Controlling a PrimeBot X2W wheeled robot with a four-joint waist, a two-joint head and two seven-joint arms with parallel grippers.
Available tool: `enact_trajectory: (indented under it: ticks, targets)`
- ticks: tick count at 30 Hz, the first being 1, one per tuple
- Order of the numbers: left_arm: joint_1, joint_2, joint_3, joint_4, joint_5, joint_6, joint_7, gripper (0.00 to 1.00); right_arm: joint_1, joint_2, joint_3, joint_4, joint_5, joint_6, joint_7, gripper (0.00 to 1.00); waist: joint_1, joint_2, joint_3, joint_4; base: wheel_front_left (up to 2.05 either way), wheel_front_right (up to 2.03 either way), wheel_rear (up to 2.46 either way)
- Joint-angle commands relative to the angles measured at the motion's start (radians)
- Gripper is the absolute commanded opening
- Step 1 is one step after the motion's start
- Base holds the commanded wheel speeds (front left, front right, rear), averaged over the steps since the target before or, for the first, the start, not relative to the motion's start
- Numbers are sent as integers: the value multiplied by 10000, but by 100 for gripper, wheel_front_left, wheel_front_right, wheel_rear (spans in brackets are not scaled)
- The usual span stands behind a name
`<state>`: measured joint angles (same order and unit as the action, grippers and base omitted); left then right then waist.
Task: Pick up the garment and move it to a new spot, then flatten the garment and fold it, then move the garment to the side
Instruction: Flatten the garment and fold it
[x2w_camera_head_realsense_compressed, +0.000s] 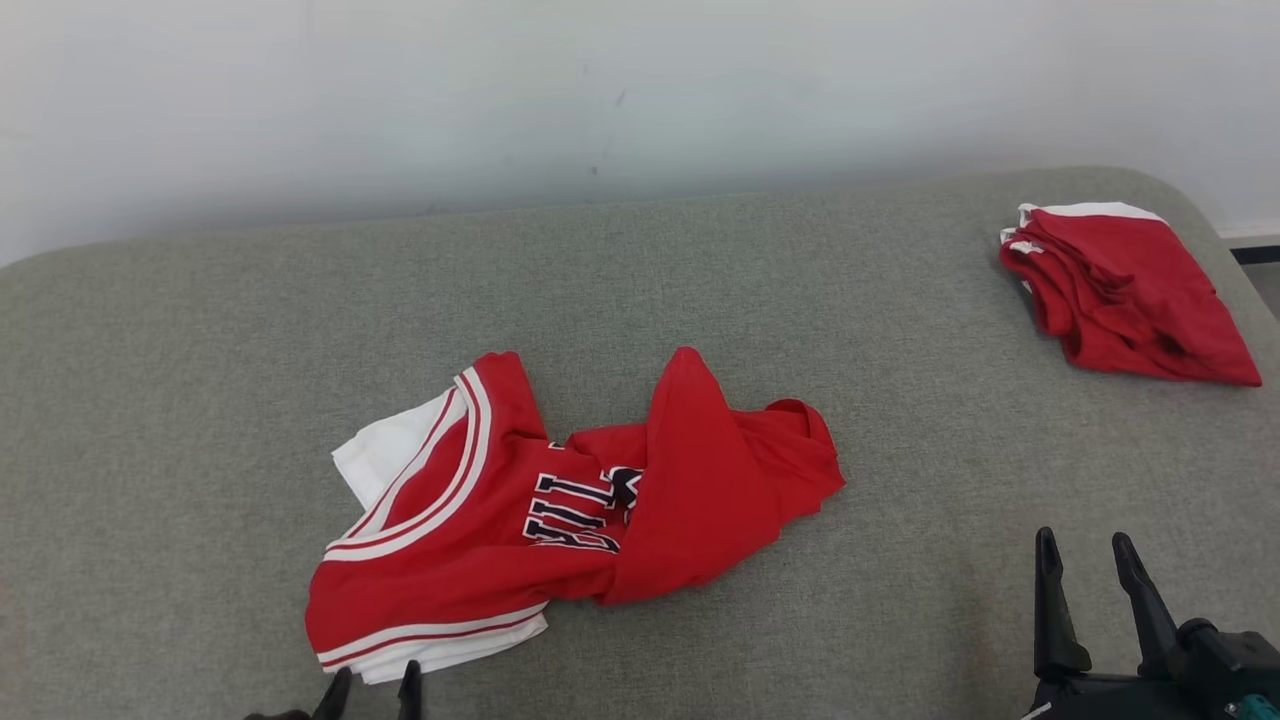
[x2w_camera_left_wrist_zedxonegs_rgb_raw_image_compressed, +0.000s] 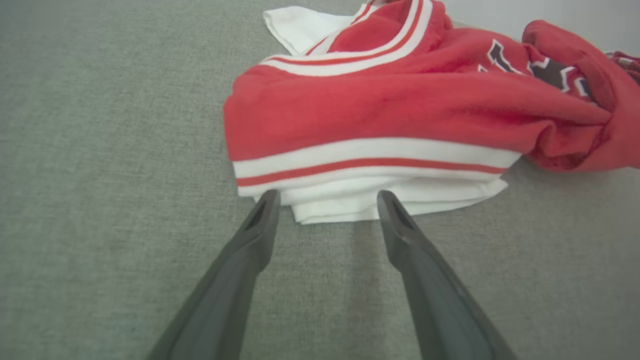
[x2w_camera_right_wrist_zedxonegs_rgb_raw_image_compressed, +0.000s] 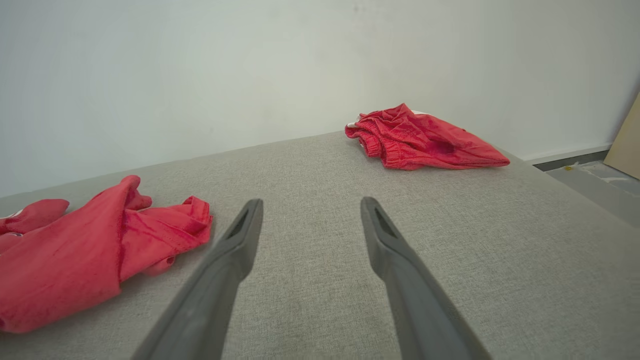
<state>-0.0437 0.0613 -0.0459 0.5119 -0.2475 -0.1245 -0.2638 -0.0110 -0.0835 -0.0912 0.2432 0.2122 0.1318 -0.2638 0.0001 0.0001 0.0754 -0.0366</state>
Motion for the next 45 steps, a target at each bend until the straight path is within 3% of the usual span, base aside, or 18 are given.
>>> enact_trajectory:
  ticks: [1,12,13,14,22,27,36,45]
  targets:
    - [-194,-7,92,271,-84,-42,-2,100,-77,-39,-32,-8,7,-28,-4,100,-1,-1,63,-74,0,0,0]
    - [-781,-48,250,1927,-190,-21,34,100,-94,48,-67,40,-28,-28,-4,100,-1,-1,64,-91,0,0,0]
    - [-858,-51,225,2082,-232,-21,62,64,-90,59,-63,48,-36,-28,-4,100,-1,-1,62,-77,0,0,0]
    - [-963,-51,225,2172,-262,-23,62,0,-87,68,-43,63,-37,-28,-4,100,-1,-1,60,-69,0,0,0]
    - [-1085,-90,66,2012,-355,-41,2,0,111,119,-182,68,-54,-28,-4,100,-1,-1,-170,197,0,0,0]
    - [-689,-68,6,640,-385,-43,-1,0,271,126,-275,93,29,-28,-4,100,-1,-1,-428,484,0,0,0]
    - [1387,145,8,-2436,-346,26,207,0,523,153,-345,81,134,-28,-4,100,-1,-1,-795,1090,0,0,0]
    - [2890,-17,-443,-2517,-934,274,841,0,559,113,-268,132,159,-28,-4,100,-1,-1,-847,1164,0,0,0]
